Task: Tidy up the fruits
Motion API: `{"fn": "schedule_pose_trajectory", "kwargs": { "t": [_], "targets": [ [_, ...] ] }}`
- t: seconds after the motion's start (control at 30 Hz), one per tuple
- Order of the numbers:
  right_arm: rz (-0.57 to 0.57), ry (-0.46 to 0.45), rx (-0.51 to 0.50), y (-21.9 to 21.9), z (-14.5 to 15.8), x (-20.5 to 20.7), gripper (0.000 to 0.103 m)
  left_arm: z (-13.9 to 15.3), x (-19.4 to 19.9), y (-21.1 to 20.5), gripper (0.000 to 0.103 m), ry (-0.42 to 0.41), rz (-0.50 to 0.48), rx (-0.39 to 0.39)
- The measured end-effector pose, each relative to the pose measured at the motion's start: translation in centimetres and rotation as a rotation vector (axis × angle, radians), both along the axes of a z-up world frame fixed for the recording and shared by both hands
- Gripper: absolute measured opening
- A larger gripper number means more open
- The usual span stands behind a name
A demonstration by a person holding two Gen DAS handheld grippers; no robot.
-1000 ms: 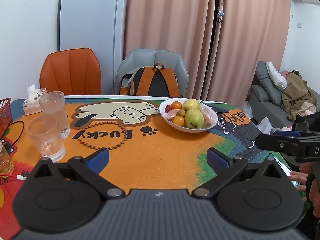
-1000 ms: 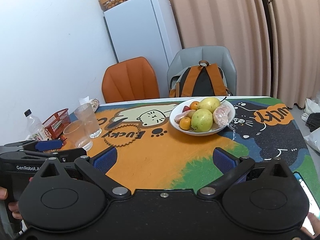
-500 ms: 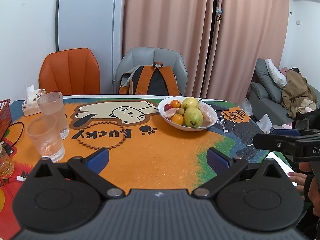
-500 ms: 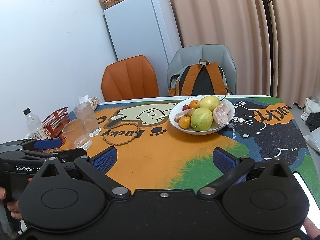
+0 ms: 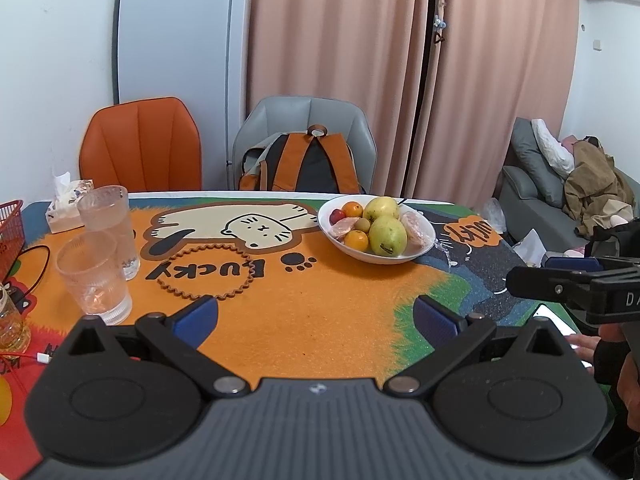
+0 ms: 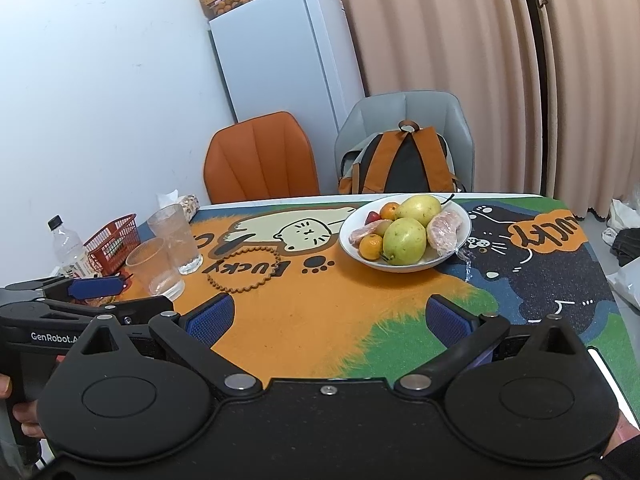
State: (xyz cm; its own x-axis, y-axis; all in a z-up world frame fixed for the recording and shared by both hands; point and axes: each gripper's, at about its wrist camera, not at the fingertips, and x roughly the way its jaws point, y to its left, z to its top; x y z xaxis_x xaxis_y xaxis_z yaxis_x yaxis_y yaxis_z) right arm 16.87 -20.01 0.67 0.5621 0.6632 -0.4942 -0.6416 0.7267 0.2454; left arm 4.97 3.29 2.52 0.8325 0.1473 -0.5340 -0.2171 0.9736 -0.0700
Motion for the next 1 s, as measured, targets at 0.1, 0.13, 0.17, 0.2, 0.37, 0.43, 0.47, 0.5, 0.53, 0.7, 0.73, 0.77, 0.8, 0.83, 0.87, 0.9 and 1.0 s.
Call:
{"fn": "schedule_pose_trajectory", "kwargs": {
  "t": [0.1,0.13,0.17,0.2,0.37,0.43,0.47,0.5,0.53,0.7,0.73,0.77,0.8,0.83,0.87,0.9,1.0],
  "targets": [
    [0.002,0.0,-0.004,0.09,-0.01,0.01,0.103,0.08,-0.01,0.16,0.103,0.0,0.002,-0.002],
    [0.003,0.0,-0.005,0.14,-0.01,-0.01,0.103,0.09,0.0,0.17,0.103,0.0,0.003,-0.002],
    [0.003,0.0,-0.006,0.18,0.02,-0.01,0.103,0.08,-0.02,0.16,0.103,0.0,0.003,-0.001],
    [0.004,-0.001,-0.007,0.21,0.04,0.0,0.103,0.12,-0.06,0.21,0.103,-0.001,0.003,-0.001],
    [0.004,-0.003,-0.008,0.28,0.02,-0.05,0.103,0.24,-0.26,0.54,0.103,-0.003,0.008,-0.003],
    [0.005,-0.002,-0.008,0.3,0.0,-0.06,0.103,0.24,-0.26,0.53,0.103,-0.003,0.007,-0.002],
    [0.005,-0.002,-0.008,0.3,-0.01,-0.07,0.103,0.25,-0.26,0.53,0.103,-0.003,0.008,-0.003],
    [0.005,-0.002,-0.01,0.31,-0.01,-0.06,0.103,0.25,-0.25,0.52,0.103,-0.003,0.009,-0.003],
    [0.005,-0.001,-0.012,0.34,-0.05,-0.08,0.103,0.26,-0.32,0.54,0.103,-0.004,0.009,-0.004],
    [0.002,0.0,-0.012,0.3,-0.05,-0.16,0.103,0.26,-0.38,0.48,0.103,-0.002,0.008,-0.003],
    [0.002,0.0,-0.011,0.3,-0.07,-0.16,0.103,0.29,-0.39,0.53,0.103,-0.001,0.009,-0.003],
    [0.003,0.0,-0.012,0.31,-0.08,-0.13,0.103,0.28,-0.43,0.56,0.103,-0.001,0.01,-0.002],
    [0.004,-0.001,-0.012,0.32,-0.08,-0.14,0.103,0.29,-0.46,0.59,0.103,-0.002,0.011,-0.002],
    [0.004,-0.001,-0.014,0.33,-0.12,-0.14,0.103,0.31,-0.48,0.64,0.103,-0.002,0.013,-0.002],
    [0.005,0.0,-0.015,0.36,-0.16,-0.13,0.103,0.28,-0.46,0.65,0.103,-0.001,0.013,-0.003],
    [0.005,0.001,-0.015,0.37,-0.2,-0.12,0.103,0.3,-0.47,0.67,0.103,-0.002,0.014,-0.003],
    [0.003,0.001,-0.018,0.33,-0.33,-0.05,0.103,0.29,-0.45,0.66,0.103,-0.001,0.013,-0.004]
  ]
}}
